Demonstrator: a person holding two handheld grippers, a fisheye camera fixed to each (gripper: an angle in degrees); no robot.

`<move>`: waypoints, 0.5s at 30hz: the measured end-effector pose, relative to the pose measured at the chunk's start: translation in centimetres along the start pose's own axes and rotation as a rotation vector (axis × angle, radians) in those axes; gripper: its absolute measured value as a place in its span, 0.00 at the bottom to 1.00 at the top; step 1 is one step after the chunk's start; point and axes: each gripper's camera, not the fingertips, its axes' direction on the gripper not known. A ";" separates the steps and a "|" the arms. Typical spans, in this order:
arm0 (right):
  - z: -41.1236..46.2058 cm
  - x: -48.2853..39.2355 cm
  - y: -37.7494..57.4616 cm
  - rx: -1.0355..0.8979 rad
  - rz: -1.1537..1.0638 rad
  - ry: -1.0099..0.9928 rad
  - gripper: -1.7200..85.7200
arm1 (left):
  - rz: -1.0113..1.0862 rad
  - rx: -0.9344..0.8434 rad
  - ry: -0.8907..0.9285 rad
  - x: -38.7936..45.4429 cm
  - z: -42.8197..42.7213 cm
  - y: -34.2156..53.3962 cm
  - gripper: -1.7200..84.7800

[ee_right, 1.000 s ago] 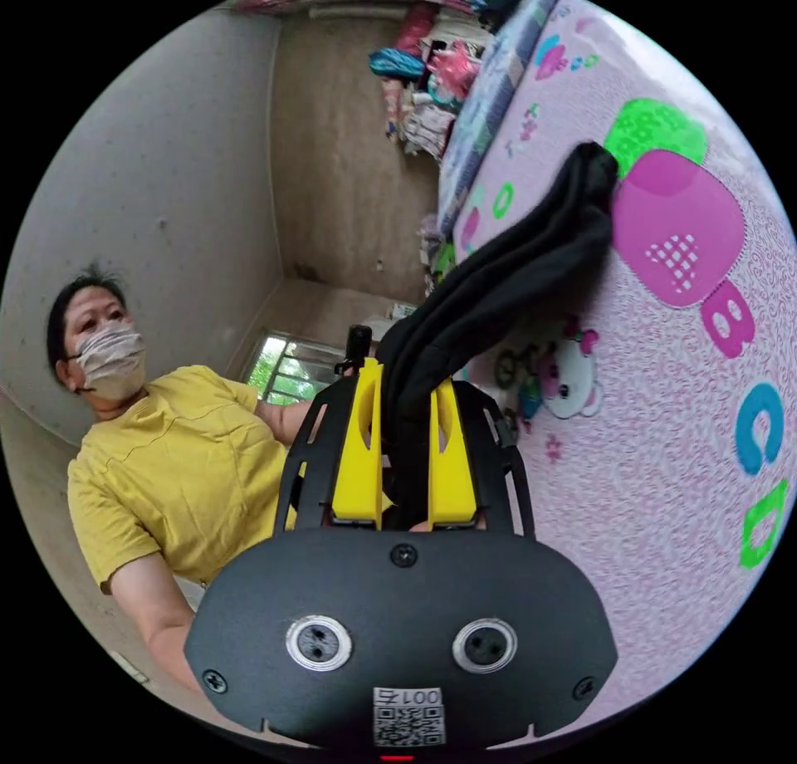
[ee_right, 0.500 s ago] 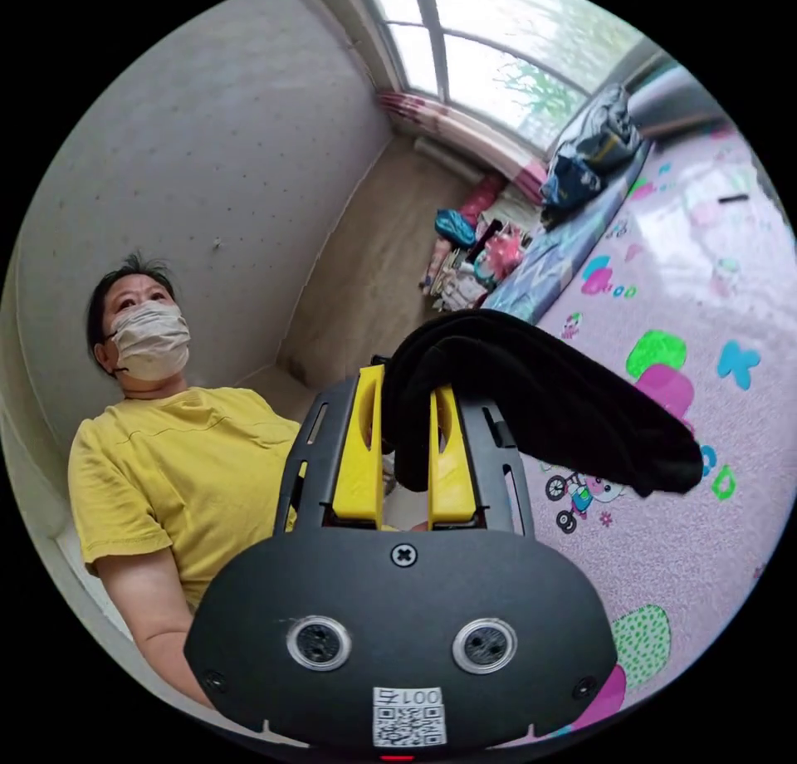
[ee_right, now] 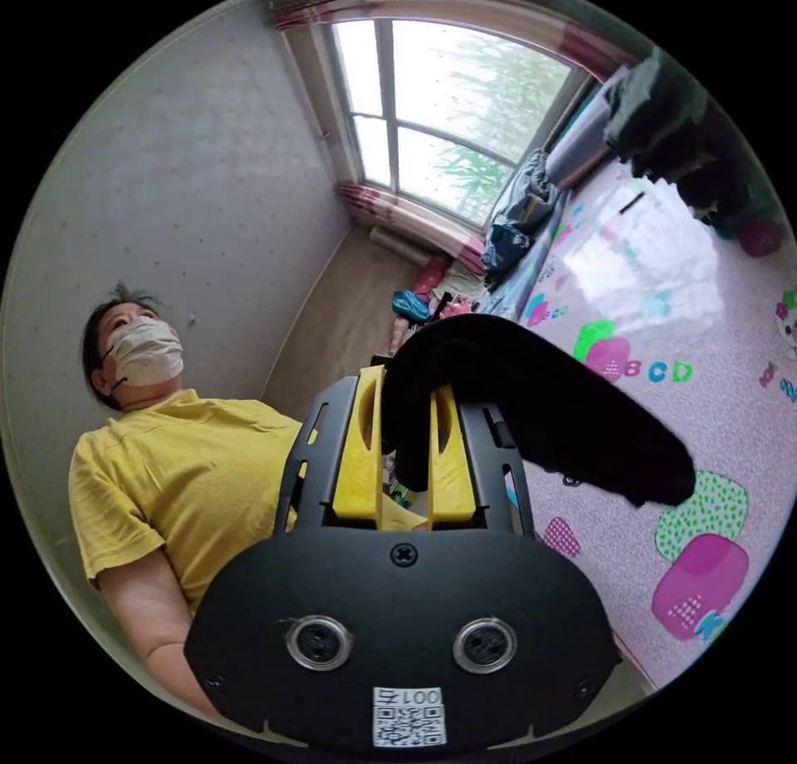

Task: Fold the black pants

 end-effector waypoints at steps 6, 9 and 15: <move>-3.8 2.7 -7.0 0.002 0.013 0.003 0.10 | -0.107 0.008 0.004 -4.7 7.3 -7.2 0.04; -5.9 0.9 -16.6 -0.024 -0.133 0.036 0.10 | 0.018 0.010 -0.034 -3.3 10.6 -15.4 0.05; -10.2 -6.4 -35.3 0.062 -0.548 0.127 0.10 | 0.502 0.113 -0.076 2.4 15.9 -33.0 0.05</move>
